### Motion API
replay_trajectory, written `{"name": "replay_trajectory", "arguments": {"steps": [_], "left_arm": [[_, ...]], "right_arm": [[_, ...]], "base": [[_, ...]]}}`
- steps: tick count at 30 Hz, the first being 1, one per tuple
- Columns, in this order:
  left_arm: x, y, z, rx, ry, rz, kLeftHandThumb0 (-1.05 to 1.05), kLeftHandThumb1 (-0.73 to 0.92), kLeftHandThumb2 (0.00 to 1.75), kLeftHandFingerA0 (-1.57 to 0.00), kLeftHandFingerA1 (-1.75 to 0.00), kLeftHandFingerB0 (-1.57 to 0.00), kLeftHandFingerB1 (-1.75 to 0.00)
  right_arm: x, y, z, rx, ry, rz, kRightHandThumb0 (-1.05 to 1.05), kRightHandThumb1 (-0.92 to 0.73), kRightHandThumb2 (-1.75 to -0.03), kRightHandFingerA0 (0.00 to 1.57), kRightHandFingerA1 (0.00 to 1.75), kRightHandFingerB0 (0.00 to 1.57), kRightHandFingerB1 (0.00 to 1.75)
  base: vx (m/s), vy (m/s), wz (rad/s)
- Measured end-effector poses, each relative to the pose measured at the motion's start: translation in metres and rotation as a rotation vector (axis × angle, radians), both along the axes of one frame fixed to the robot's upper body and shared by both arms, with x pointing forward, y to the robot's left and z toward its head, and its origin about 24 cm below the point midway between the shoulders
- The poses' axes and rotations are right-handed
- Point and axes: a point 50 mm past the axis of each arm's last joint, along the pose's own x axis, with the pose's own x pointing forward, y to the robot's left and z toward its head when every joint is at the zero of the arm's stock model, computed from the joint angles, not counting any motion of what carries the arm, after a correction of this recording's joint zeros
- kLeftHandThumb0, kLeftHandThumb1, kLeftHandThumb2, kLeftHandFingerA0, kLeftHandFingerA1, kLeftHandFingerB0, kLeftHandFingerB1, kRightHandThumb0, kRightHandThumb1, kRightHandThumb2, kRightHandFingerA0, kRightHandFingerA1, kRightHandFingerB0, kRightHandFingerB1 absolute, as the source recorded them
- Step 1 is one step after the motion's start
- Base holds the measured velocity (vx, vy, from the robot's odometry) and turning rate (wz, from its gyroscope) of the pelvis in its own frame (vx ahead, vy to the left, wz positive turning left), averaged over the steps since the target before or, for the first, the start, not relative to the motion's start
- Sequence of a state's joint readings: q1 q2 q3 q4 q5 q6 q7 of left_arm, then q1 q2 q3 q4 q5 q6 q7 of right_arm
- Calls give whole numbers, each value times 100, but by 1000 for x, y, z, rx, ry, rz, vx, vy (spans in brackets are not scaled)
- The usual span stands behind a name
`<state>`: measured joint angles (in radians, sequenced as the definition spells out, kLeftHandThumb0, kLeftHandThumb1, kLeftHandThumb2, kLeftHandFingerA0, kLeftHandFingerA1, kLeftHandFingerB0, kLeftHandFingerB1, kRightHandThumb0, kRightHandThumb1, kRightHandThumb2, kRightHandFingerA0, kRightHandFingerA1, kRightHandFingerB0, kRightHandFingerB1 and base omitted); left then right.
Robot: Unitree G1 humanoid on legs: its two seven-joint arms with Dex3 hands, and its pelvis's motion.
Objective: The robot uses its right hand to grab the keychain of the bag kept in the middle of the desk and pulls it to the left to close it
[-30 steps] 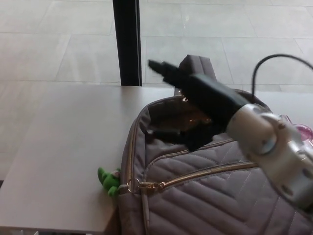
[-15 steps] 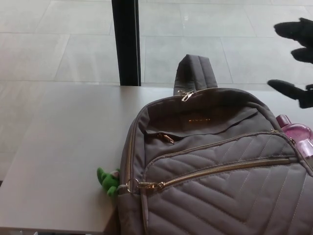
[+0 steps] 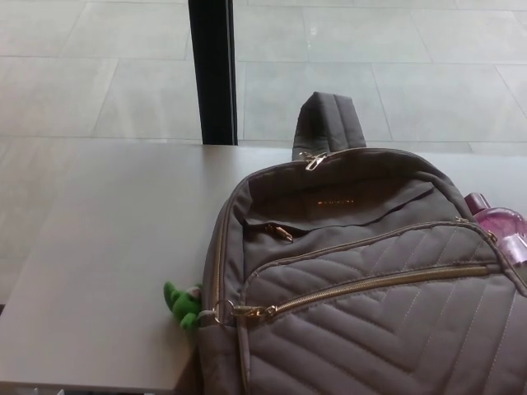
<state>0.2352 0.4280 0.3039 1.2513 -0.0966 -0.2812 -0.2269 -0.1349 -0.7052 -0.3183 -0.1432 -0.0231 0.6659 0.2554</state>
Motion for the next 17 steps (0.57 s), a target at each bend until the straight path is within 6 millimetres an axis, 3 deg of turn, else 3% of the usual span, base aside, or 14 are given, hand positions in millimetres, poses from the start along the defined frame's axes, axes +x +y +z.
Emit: {"name": "replay_trajectory", "arguments": {"steps": [1, 2, 5, 6, 7, 8, 9, 11, 12, 13, 14, 15, 16, 17], "left_arm": [[0, 0, 0, 0, 0, 0, -81, 92, 79, -64, -57, -49, -46], [0, 0, 0, 0, 0, 0, -81, 92, 79, -64, -57, -49, -46], [-2, 0, 0, -1, 4, 2, -86, 92, 81, -69, -61, -47, -45], [-2, 0, 0, -1, 5, 3, -79, 78, 117, -62, -66, -45, -56], [-3, 0, 0, -1, 6, 3, -85, 92, 78, -68, -57, -51, -44], [-3, 0, 0, -1, 7, 3, -85, 92, 78, -64, -59, -49, -46], [-3, 0, 0, -2, 7, 4, -84, 92, 79, -66, -60, -50, -46], [-4, 0, 0, -2, 9, 6, -84, 92, 81, -66, -60, -47, -46], [-4, 0, 0, -2, 9, 6, -82, 92, 81, -67, -57, -50, -44], [-5, 0, 0, -3, 9, 7, -82, 92, 81, -65, -56, -48, -44], [-5, 0, 0, -3, 10, 8, -78, 79, 116, -59, -65, -44, -56], [-5, 0, 0, -3, 11, 9, -78, 79, 116, -59, -65, -44, -56], [-6, 0, 0, -3, 10, 9, -83, 92, 79, -61, -57, -48, -48], [-6, 0, 0, -3, 10, 9, -83, 92, 79, -61, -57, -48, -48]], "right_arm": [[-10, -14, -8, 23, 21, -53, -40, -67, -62, 80, 133, 12, 36], [-15, -21, -13, 37, 33, -84, -40, -67, -62, 80, 133, 12, 36], [-37, -47, -31, 85, 74, -194, -41, -68, -63, 99, 145, 20, 36], [-46, -56, -38, 102, 89, -237, -44, -71, -62, 78, 128, 19, 35], [-57, -66, -46, 124, 108, -286, -43, -72, -62, 73, 129, 18, 35], [-60, -69, -48, 130, 112, -302, -50, -59, -84, 80, 112, 12, 45], [-71, -78, -55, 151, 128, -348, -46, -70, -61, 80, 127, 17, 36], [-89, -91, -66, 184, 148, -425, -47, -69, -62, 80, 121, 17, 34], [-98, -97, -72, 202, 155, -464, -55, -58, -86, 83, 103, 15, 45], [-112, -105, -79, 227, 163, -519, -51, -71, -62, 74, 104, 19, 33], [-120, -109, -84, 243, 167, -554, -58, -57, -88, 106, 123, 13, 46], [-133, -115, -91, 269, 171, -602, -58, -57, -88, 106, 123, 13, 46], [-144, -118, -99, 291, 176, -643, -51, -74, -64, 78, 138, 8, 39], [-144, -118, -99, 291, 176, -643, -51, -74, -64, 78, 138, 8, 39]], "base": [[0, 0, 0], [0, 0, 0], [0, 0, 0], [0, 0, 0], [0, 0, 0], [0, 0, 0], [0, 0, 0], [0, 0, 0], [0, 0, 0], [0, 0, 0], [0, 0, 0], [0, 0, 0], [0, 0, 0], [0, 0, 0]]}}
